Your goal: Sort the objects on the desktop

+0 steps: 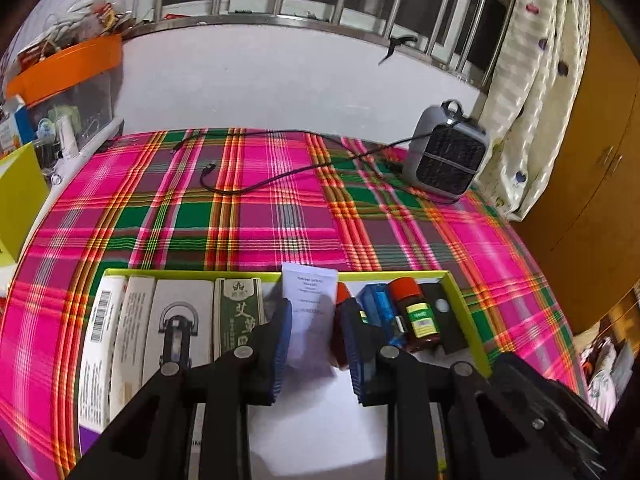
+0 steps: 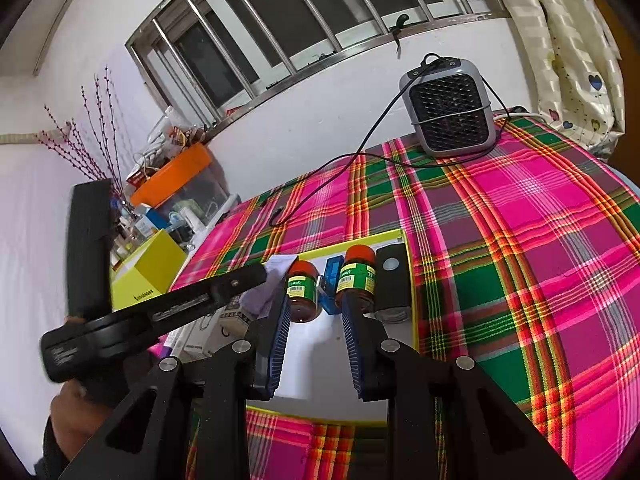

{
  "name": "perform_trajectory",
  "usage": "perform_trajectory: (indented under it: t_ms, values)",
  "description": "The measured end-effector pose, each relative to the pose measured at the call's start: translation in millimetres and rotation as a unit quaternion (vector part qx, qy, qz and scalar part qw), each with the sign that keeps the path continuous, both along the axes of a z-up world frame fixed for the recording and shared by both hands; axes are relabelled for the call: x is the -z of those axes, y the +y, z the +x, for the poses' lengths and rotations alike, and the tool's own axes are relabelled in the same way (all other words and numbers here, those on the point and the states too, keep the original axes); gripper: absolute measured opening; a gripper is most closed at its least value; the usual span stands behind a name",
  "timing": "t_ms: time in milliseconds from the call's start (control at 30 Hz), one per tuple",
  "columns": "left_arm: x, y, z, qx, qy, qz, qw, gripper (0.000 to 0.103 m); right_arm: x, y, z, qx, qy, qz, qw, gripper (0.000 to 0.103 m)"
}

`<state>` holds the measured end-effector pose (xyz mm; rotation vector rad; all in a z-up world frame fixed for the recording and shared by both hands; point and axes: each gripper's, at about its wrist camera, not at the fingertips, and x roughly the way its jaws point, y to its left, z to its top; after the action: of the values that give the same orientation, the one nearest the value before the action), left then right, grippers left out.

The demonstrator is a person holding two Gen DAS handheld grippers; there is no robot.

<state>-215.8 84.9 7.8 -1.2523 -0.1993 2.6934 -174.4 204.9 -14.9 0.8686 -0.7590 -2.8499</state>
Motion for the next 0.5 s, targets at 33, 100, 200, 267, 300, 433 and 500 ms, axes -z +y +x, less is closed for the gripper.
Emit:
perform_trajectory:
  t_ms: [33, 100, 200, 267, 300, 433, 500]
  values:
    - [2.0, 0.8, -0.6, 0.002, -0.002, -0.001, 1.0, 0.026, 0.4, 0.8, -0.1, 0.001, -0.001, -0.001, 1.0, 0.028]
    - [5.9, 2.1, 2.1, 0.004, -0.003, -0.005, 1.0, 0.027, 0.7, 1.4, 0.2, 0.002, -0.001, -0.002, 1.0, 0.028]
    - [9.4, 0.9, 7.1, -0.001, -0.011, -0.004, 0.9999, 0.027, 0.2, 0.9, 0.1, 0.001, 0.0, -0.003, 1.0, 0.028]
    - [10.2, -1.0, 10.7, -0.008, -0.012, -0.002, 0.9999, 0.026, -0.3, -0.5, 0.5, -0.001, 0.0, -0.002, 1.0, 0.028]
    - [10.7, -1.9, 12.3, -0.012, -0.012, -0.001, 0.9999, 0.026, -0.3, -0.6, 0.6, -0.001, 0.0, -0.001, 1.0, 0.028]
    - [12.2, -4.4, 21.1, -0.02, -0.011, 0.01, 0.9997, 0.024, -0.4, 0.3, 1.2, 0.001, 0.0, -0.004, 1.0, 0.028]
    - [11.9, -4.2, 25.6, -0.019, -0.01, 0.016, 0.9996, 0.024, -0.5, 0.2, 0.8, 0.001, 0.0, -0.003, 1.0, 0.028]
